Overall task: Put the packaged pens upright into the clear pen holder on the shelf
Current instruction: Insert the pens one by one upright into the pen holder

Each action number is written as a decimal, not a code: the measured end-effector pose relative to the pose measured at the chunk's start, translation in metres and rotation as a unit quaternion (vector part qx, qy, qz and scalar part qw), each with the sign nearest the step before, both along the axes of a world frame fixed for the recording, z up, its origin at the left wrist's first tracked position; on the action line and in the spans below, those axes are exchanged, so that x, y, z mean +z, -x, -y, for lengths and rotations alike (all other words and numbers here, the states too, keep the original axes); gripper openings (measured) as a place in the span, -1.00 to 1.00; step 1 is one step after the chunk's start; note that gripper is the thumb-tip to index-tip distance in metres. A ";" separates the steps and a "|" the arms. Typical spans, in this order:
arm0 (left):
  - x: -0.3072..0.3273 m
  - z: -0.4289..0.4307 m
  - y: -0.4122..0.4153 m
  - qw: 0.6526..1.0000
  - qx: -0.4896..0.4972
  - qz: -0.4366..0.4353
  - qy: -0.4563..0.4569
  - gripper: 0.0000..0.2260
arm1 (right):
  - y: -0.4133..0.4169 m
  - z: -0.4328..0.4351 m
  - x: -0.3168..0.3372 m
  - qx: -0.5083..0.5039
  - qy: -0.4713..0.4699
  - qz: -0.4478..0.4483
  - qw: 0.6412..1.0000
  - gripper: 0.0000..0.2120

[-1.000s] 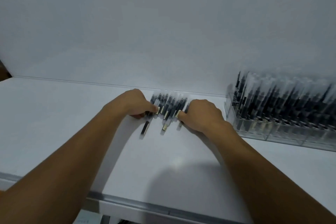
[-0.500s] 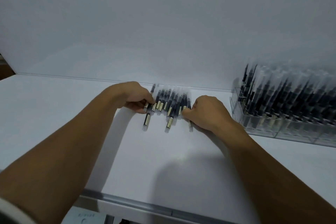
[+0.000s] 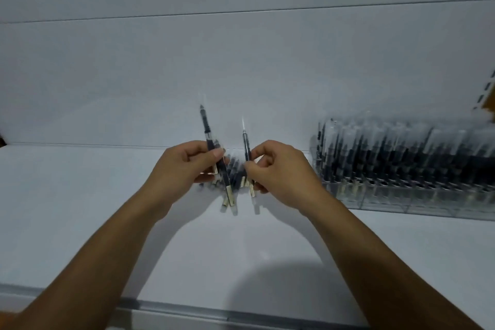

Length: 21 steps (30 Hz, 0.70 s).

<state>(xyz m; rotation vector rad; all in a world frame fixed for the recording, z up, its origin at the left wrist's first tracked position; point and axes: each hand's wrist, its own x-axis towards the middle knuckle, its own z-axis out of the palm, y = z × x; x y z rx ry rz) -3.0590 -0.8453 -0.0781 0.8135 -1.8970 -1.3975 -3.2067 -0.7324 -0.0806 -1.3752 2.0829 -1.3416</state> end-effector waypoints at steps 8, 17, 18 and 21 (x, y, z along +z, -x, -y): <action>-0.019 -0.078 0.055 0.992 -0.093 -0.088 -0.017 -0.88 | 0.038 -0.107 -0.014 -0.056 0.058 0.000 0.997 -0.89; -0.042 -0.120 0.093 0.975 -0.174 -0.134 -0.027 -0.83 | 0.078 -0.153 -0.028 -0.143 0.111 0.016 0.983 -0.92; -0.046 -0.121 0.092 0.974 -0.176 -0.133 -0.045 -0.87 | 0.079 -0.152 -0.027 -0.144 0.116 0.019 0.983 -0.92; -0.055 -0.121 0.089 0.978 -0.186 -0.085 -0.043 -0.88 | 0.083 -0.147 -0.019 -0.145 0.140 0.018 0.979 -0.97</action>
